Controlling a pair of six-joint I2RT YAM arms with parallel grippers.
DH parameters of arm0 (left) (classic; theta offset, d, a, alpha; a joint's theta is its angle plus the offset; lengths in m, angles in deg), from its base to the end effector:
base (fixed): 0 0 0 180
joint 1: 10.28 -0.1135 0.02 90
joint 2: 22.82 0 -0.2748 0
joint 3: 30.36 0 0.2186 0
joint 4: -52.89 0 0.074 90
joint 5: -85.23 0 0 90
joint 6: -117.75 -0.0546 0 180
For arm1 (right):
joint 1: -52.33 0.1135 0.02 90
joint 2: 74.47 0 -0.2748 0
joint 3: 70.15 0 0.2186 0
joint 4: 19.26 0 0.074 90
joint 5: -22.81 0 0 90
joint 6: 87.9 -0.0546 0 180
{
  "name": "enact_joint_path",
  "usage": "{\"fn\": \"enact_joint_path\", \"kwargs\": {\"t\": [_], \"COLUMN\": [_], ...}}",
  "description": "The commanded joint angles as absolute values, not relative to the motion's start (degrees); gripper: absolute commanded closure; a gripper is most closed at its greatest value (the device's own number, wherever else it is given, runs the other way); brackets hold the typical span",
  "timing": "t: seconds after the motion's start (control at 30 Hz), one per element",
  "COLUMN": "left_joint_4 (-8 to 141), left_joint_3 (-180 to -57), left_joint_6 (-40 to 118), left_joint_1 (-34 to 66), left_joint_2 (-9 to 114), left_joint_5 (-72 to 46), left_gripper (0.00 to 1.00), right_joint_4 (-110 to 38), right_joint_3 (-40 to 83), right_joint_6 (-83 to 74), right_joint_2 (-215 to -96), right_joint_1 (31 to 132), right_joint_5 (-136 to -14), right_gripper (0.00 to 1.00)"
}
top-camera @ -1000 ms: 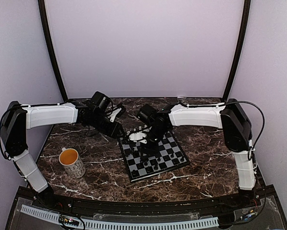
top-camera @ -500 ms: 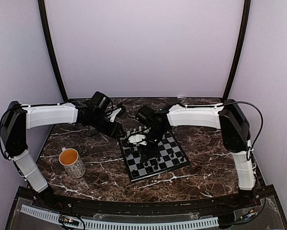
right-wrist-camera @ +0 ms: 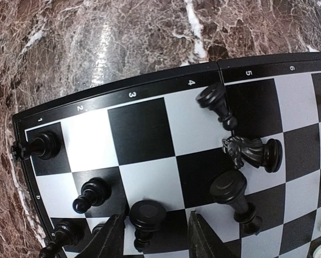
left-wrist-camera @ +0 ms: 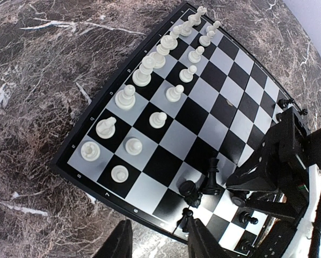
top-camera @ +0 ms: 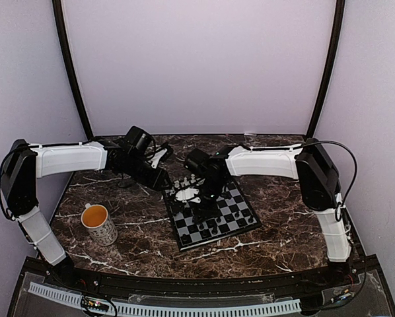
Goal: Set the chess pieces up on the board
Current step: Move the bishop to the chessboard.
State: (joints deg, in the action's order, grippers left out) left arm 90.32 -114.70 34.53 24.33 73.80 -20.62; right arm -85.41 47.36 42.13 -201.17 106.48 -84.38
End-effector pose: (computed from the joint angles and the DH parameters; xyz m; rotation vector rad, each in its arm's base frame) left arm 0.2772 -0.2094 0.2435 0.7256 2.3975 -0.6501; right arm 0.2399 0.3596 0.1769 -2.1529 1.9247 0.4787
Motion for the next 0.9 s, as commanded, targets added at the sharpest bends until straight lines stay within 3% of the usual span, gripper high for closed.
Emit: {"fn": "enact_joint_path", "kwargs": {"t": [0.0, 0.43, 0.63, 0.87], "left_joint_4": [91.52, 91.51, 91.42, 90.93], "left_joint_3": [-114.45, -114.5, -114.5, -114.55], "left_joint_6": [34.7, 34.78, 34.82, 34.65], "left_joint_1": [23.91, 23.91, 23.91, 23.91], "left_joint_2": [72.27, 72.64, 72.74, 73.2], "left_joint_5": [-21.08, -21.86, -22.03, -23.05], "left_gripper": [0.62, 0.62, 0.62, 0.62], "right_joint_4": [-85.45, -86.84, -87.24, -86.27], "right_joint_3": [49.98, 54.12, 54.29, 53.2], "right_joint_6": [40.46, 34.79, 33.55, 31.09], "right_joint_2": [-202.36, -206.63, -205.93, -204.61], "right_joint_1": [106.57, 104.63, 103.64, 99.65], "right_joint_5": [-83.87, -86.05, -86.83, -89.49], "right_gripper": [0.6, 0.67, 0.75, 0.75]}}
